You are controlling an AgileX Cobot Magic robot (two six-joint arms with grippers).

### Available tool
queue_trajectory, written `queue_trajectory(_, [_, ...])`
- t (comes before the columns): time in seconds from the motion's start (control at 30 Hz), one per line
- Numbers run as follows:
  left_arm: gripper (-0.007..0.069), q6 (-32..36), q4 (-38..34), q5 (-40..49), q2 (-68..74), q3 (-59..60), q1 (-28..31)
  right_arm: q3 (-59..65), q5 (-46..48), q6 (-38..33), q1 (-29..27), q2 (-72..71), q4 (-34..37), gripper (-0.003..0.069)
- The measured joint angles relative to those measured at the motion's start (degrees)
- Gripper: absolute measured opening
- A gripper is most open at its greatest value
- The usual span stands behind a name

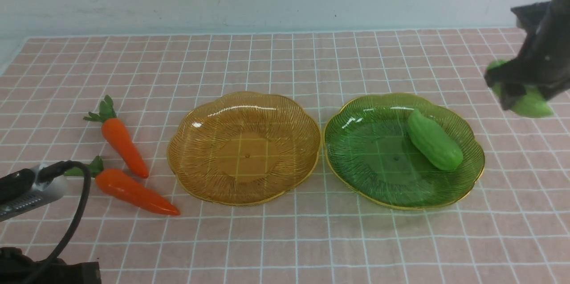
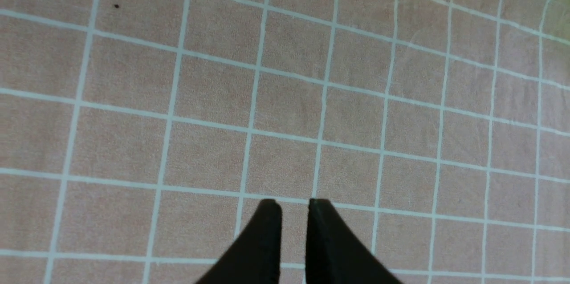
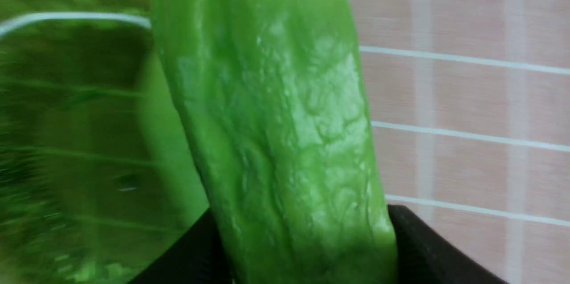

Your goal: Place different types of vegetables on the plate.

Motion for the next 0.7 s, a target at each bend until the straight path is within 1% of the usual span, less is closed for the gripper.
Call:
queue_trajectory(0.03, [0.0094, 0.0, 0.36, -0.32, 0.0, 0.0, 0.0, 0.35, 0.03, -1.33, 1.17, -0.4, 2.77, 0.0395])
queue_trajectory(0.13, [0.0137, -0.21, 1.44, -1.0, 0.0, 0.0, 0.0, 1.41, 0.03, -4.61, 4.99, -0.57, 7.35, 0.0395])
queue_trajectory(0.23, [0.0192, -1.33, 2.17, -1.74, 0.0, 0.0, 0.0, 2.98, 0.27, -6.41, 10.18, -0.07, 7.79, 0.0395])
queue_trajectory(0.3, [0.0236, -1.98, 2.28, -2.66, 0.0, 0.0, 0.0, 3.29, 0.27, -6.42, 11.91, 0.31, 7.04, 0.0403])
queue_trajectory(0.37, [0.0279, -2.79, 2.45, -3.87, 0.0, 0.0, 0.0, 3.47, 0.4, -5.81, 13.85, 0.77, 5.25, 0.0441])
queue_trajectory(0.47, [0.0337, -3.65, 2.5, -5.2, 0.0, 0.0, 0.0, 3.54, 0.4, -3.29, 16.26, 1.15, 1.06, 0.0567])
queue_trajectory(0.53, [0.0367, -4.1, 2.5, -6.43, 0.42, 0.0, 0.0, 3.54, 0.4, -1.72, 17.07, 1.15, -0.75, 0.0626])
queue_trajectory(0.6, [0.0384, -4.72, 2.5, -7.75, 1.29, 0.0, 0.0, 3.54, 0.4, 0.5, 17.75, 1.15, -2.49, 0.0666])
queue_trajectory(0.7, [0.0398, -5.53, 2.5, -9.78, 3.45, 0.0, 0.0, 3.82, 0.35, 3.2, 18.14, 0.39, -3.4, 0.0685])
